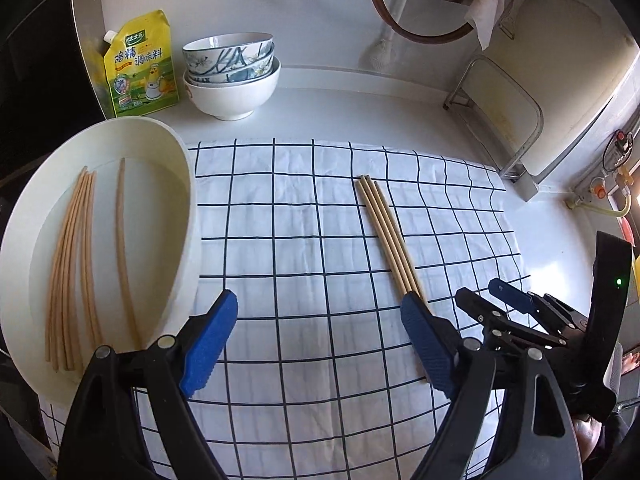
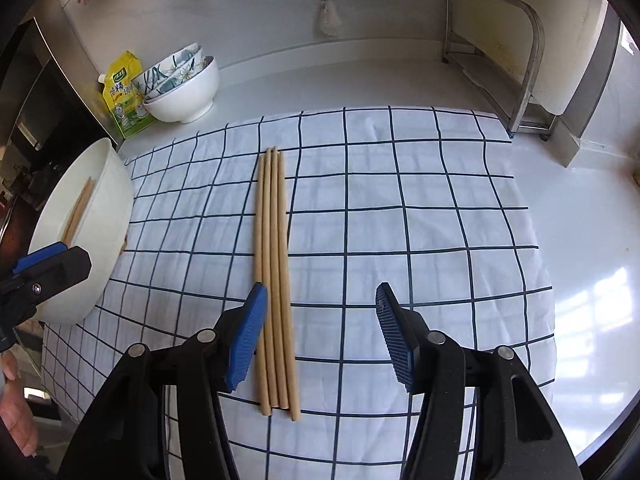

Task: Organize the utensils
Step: 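Lower the open right tool over the remaining chopsticks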

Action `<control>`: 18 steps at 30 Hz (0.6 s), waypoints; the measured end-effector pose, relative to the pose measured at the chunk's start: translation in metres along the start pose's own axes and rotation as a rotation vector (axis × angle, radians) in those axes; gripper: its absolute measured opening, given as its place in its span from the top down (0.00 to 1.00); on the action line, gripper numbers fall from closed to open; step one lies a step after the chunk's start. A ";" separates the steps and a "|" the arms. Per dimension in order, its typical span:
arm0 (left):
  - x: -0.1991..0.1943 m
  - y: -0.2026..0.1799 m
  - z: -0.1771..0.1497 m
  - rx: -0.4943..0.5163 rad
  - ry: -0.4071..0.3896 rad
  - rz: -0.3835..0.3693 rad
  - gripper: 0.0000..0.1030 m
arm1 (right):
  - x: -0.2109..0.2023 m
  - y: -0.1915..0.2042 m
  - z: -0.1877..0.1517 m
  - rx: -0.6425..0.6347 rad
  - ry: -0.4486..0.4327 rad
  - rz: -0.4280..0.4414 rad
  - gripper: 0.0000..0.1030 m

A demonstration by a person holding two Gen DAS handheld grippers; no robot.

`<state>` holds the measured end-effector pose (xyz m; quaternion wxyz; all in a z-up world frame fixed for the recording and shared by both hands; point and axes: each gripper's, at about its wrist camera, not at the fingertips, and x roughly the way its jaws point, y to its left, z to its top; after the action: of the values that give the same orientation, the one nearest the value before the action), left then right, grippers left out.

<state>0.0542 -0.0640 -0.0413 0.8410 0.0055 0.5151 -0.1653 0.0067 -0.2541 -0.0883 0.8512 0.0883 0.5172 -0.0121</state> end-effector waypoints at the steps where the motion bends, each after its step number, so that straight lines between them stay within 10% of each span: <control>1: 0.004 -0.003 -0.001 0.003 0.005 0.005 0.20 | 0.003 -0.001 -0.001 -0.011 0.001 -0.004 0.47; 18: 0.042 -0.008 -0.020 -0.031 0.074 0.049 0.20 | 0.031 -0.002 -0.008 -0.059 0.029 0.033 0.47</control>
<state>0.0522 -0.0793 -0.0858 0.8253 0.0110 0.5479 -0.1365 0.0139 -0.2524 -0.1195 0.8459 0.0718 0.5281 0.0187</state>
